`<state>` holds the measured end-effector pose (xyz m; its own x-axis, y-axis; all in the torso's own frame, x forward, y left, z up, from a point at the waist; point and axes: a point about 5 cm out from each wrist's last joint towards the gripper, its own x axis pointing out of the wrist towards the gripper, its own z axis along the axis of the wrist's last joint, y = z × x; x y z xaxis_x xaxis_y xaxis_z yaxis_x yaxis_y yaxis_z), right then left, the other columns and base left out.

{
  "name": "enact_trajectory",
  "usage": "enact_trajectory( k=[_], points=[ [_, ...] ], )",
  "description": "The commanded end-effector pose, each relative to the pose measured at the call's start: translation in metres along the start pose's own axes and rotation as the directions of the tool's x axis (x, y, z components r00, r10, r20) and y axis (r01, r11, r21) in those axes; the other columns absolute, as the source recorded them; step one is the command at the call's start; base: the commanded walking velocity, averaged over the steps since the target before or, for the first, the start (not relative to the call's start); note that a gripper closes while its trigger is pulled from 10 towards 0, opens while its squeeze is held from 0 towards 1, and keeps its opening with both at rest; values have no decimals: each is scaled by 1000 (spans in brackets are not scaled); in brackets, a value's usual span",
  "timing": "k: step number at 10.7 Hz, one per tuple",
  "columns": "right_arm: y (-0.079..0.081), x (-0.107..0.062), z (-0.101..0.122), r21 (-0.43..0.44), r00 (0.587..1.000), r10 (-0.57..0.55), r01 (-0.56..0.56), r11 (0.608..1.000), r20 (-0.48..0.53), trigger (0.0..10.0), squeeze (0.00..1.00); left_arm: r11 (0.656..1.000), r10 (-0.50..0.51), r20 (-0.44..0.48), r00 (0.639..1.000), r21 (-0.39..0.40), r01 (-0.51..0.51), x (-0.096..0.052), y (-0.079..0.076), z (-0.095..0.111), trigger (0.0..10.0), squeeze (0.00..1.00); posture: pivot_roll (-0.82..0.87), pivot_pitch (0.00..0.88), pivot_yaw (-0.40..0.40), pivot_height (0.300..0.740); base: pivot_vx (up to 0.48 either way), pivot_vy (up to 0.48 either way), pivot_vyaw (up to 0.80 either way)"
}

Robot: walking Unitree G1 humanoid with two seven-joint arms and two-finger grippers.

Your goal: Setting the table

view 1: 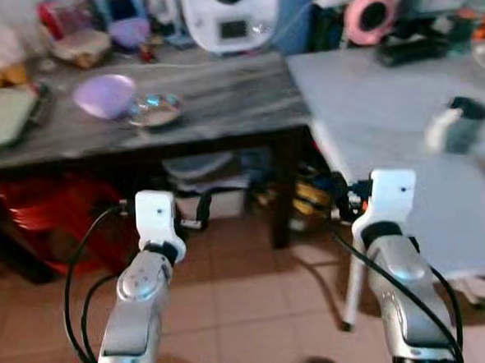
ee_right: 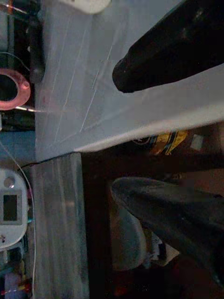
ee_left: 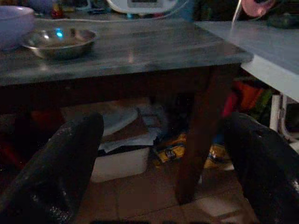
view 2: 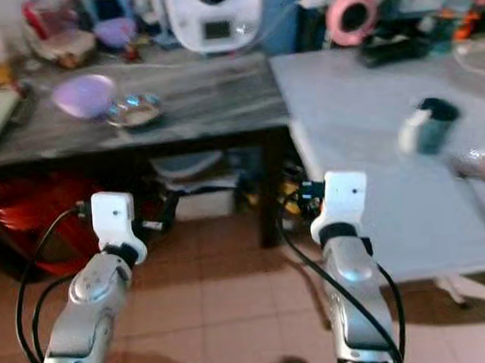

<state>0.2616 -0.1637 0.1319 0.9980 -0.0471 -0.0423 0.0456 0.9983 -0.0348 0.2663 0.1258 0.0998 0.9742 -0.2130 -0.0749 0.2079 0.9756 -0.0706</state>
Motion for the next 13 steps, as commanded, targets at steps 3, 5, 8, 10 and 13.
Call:
enact_trajectory(
  k=[3,5,8,10,13],
  points=[
    [2,1,5,-3,999,24,-24,1000,24,10000,0,1000,-4,12,1000,0,4,0,0,3,10000,0,-44,24,71,740,0,-480,0],
    [3,3,8,0,999,30,-30,1000,38,10000,0,1000,2,7,1000,19,-2,0,1,2,10000,0,-44,24,74,740,0,-480,0],
    [2,2,7,-3,999,28,-28,1000,34,10000,0,1000,4,-2,1000,23,-4,0,2,1,10000,0,-44,29,77,740,0,-475,0],
    [5,1,3,1,999,42,-42,999,12,10000,0,998,20,-44,999,62,-17,-2,5,-6,10000,0,-45,35,79,740,0,-454,0],
    [8,5,5,-15,998,64,-64,998,19,10000,0,998,27,-40,999,54,-25,-2,6,-5,10000,0,-39,40,82,740,0,0,0]
  ],
)
